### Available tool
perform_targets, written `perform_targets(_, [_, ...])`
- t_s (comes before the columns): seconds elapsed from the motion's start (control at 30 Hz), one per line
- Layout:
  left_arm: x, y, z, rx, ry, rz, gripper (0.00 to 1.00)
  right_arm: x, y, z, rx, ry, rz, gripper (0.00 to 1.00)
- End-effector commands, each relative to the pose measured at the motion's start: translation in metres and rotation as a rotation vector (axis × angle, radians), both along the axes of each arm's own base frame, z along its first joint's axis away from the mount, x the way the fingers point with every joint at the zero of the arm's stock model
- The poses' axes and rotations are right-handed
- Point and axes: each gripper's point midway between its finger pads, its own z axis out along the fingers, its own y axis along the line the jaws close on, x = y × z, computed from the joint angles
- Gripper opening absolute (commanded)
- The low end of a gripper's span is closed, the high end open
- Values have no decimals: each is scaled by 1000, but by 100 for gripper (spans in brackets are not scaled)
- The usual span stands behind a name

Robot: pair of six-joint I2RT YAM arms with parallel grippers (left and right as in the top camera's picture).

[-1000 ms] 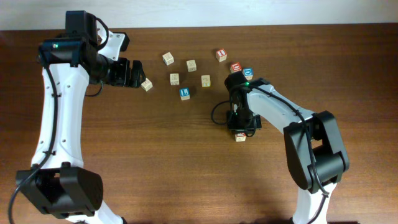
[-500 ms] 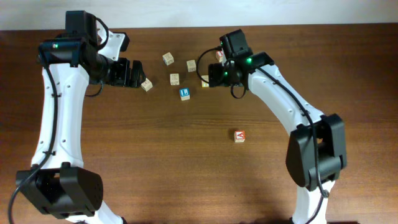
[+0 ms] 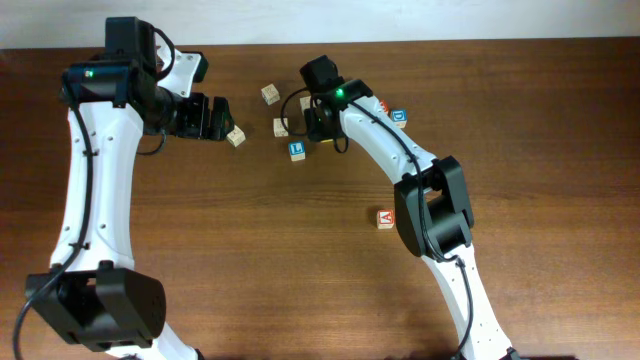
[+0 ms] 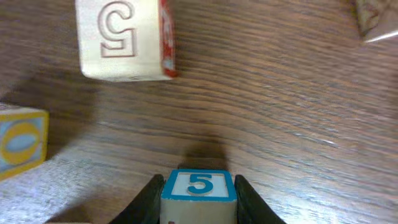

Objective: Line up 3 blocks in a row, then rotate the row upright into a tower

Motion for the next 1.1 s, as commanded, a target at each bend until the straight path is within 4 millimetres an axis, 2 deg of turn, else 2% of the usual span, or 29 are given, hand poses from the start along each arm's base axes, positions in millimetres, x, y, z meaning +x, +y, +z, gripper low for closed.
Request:
perform_targets(0.0, [2, -2, 6, -11, -17, 0, 99, 2, -7, 3, -23, -4, -40, 22])
perform_targets(0.07, [2, -2, 6, -11, -17, 0, 99, -23, -12, 7, -21, 98, -56, 20])
perform_targets(0.13, [2, -2, 6, -11, -17, 0, 99, -67, -12, 9, 13, 289, -73, 19])
perform_targets(0.2, [2, -2, 6, -11, -17, 0, 99, -110, -25, 7, -35, 470, -81, 17])
perform_targets(0.27, [2, -2, 6, -11, -17, 0, 99, -134, -37, 10, -84, 564, -91, 17])
perform_targets(0.33, [2, -2, 6, -11, -17, 0, 99, -139, -39, 25, -86, 566, -89, 17])
perform_targets(0.37, [2, -2, 6, -11, -17, 0, 99, -137, -37, 43, -73, 524, -78, 16])
perform_targets(0.43, [2, -2, 6, -11, -17, 0, 99, -137, -44, 101, -59, 409, -71, 16])
perform_targets(0.47, [2, -2, 6, -11, -17, 0, 99, -144, -55, 135, -68, 354, -76, 16])
perform_targets(0.5, [2, -2, 6, -11, -17, 0, 99, -155, -62, 160, -69, 325, -77, 16])
perform_targets(0.53, [2, -2, 6, -11, -17, 0, 99, -164, -64, 172, -72, 314, -69, 16])
perform_targets(0.57, [2, -2, 6, -11, -17, 0, 99, -175, -62, 173, -85, 320, -63, 16])
perform_targets(0.63, [2, -2, 6, -11, -17, 0, 99, -187, -59, 150, -179, 315, -124, 16])
perform_targets(0.7, [2, -2, 6, -11, -17, 0, 99, -195, -47, 120, -187, 336, -126, 16])
perform_targets(0.73, [2, -2, 6, -11, -17, 0, 99, -199, -43, 93, -164, 366, -135, 16])
perform_targets(0.77, [2, -2, 6, -11, -17, 0, 99, -199, -43, 78, -154, 375, -153, 16])
perform_targets(0.93, [2, -2, 6, -11, -17, 0, 99, -212, -70, 7, -143, 441, -215, 17])
perform_targets(1.03, [2, -2, 6, -11, -17, 0, 99, -210, -76, 1, -103, 471, -234, 17])
perform_targets(1.07, [2, -2, 6, -11, -17, 0, 99, -210, -76, 1, -104, 470, -226, 21])
